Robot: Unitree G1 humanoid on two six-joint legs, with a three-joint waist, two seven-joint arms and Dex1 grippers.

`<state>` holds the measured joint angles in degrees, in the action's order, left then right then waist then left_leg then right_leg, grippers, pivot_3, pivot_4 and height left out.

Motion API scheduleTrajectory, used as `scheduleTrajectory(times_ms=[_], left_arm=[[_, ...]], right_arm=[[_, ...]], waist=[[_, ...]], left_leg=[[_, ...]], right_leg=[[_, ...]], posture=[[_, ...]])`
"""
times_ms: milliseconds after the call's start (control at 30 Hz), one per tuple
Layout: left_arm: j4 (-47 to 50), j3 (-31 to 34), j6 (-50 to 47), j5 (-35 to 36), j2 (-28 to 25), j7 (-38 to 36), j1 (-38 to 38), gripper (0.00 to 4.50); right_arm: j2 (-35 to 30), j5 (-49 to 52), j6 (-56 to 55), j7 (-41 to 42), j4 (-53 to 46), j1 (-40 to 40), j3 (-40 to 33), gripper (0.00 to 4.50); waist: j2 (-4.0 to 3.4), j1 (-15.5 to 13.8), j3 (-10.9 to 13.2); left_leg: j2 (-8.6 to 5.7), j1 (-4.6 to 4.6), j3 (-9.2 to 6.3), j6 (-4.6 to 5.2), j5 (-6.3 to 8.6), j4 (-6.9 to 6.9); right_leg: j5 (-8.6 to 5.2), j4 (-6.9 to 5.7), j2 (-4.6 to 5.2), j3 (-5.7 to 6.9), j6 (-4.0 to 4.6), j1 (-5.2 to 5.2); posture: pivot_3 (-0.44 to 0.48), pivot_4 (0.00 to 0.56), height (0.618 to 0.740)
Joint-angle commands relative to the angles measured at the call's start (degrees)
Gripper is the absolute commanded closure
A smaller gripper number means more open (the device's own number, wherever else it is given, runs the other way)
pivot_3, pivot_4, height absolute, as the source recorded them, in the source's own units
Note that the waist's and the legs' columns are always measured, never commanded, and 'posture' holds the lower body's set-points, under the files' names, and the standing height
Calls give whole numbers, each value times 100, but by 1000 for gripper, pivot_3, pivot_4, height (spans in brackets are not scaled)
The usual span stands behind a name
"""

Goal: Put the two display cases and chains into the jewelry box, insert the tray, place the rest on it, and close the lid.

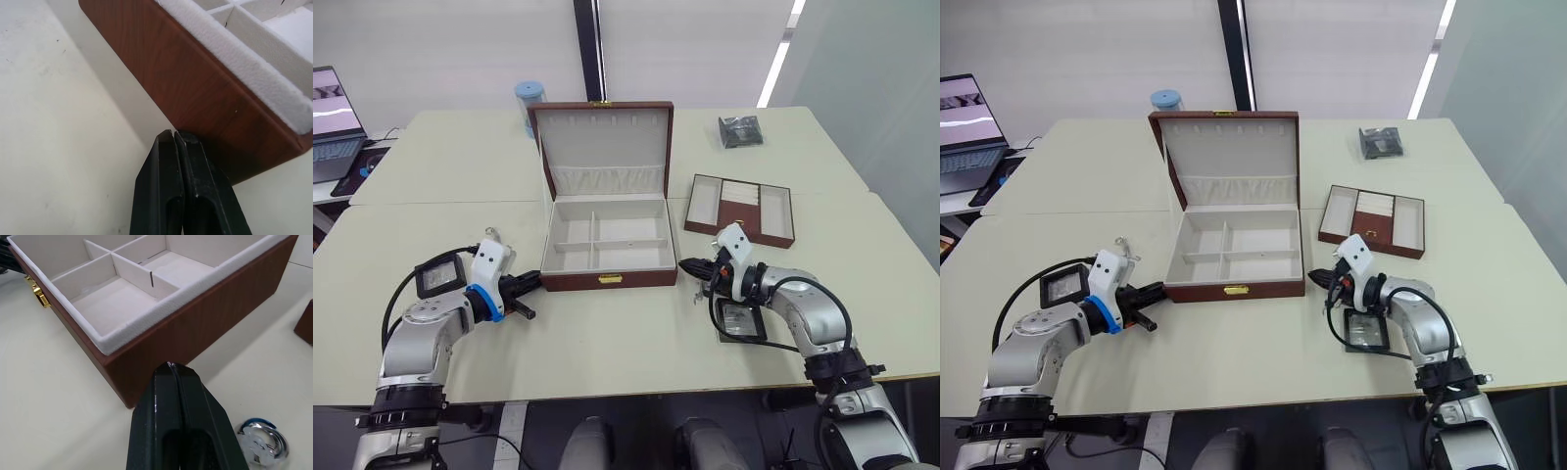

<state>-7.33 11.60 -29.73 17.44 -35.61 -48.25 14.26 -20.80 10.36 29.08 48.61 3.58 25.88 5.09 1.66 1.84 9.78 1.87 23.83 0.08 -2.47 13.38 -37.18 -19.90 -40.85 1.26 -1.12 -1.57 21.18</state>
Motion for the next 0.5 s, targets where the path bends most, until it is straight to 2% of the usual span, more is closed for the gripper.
scheduleTrajectory(times_ms=[33, 200, 267, 367, 500], left_arm=[[65, 70, 53, 82, -117, -4, 31, 4466], [87, 380, -1, 222, -336, 45, 21, 4466], [21, 786, -76, 410, -627, -45, 28, 4466], [-2, 1135, -186, 616, -1054, -263, -87, 3599], [-112, 1670, -252, 736, -1766, -652, -530, 2261]], right_arm=[[-66, 144, -173, 1, -48, 89, -110, 4500], [-125, 333, -202, -8, -168, 78, -281, 4500], [-349, 572, -170, 156, -307, 9, -538, 4500], [-729, 922, -70, 427, -473, -142, -831, 4500], [-1470, 1282, -6, 876, -606, -502, -1290, 3595]], waist=[[0, 0, 1], [3, 1, 3], [6, 2, 8], [8, -4, 10], [7, -5, 10]], left_leg=[[0, 1, -1, 0, 0, 0], [1, 2, -2, 0, 0, 0], [1, 3, -2, 0, 0, 0], [2, 6, -4, 0, 0, 2], [0, 4, -1, 1, 0, 11]], right_leg=[[0, 0, 0, 0, 0, 0], [0, 0, 0, 1, 0, 1], [0, 0, 0, 1, 0, 2], [0, 2, 0, 4, 0, 4], [0, 12, 3, 2, 0, 1]], posture=[[0, 150, 740], [0, 150, 740], [0, 150, 740], [0, 150, 740], [0, 150, 740]])
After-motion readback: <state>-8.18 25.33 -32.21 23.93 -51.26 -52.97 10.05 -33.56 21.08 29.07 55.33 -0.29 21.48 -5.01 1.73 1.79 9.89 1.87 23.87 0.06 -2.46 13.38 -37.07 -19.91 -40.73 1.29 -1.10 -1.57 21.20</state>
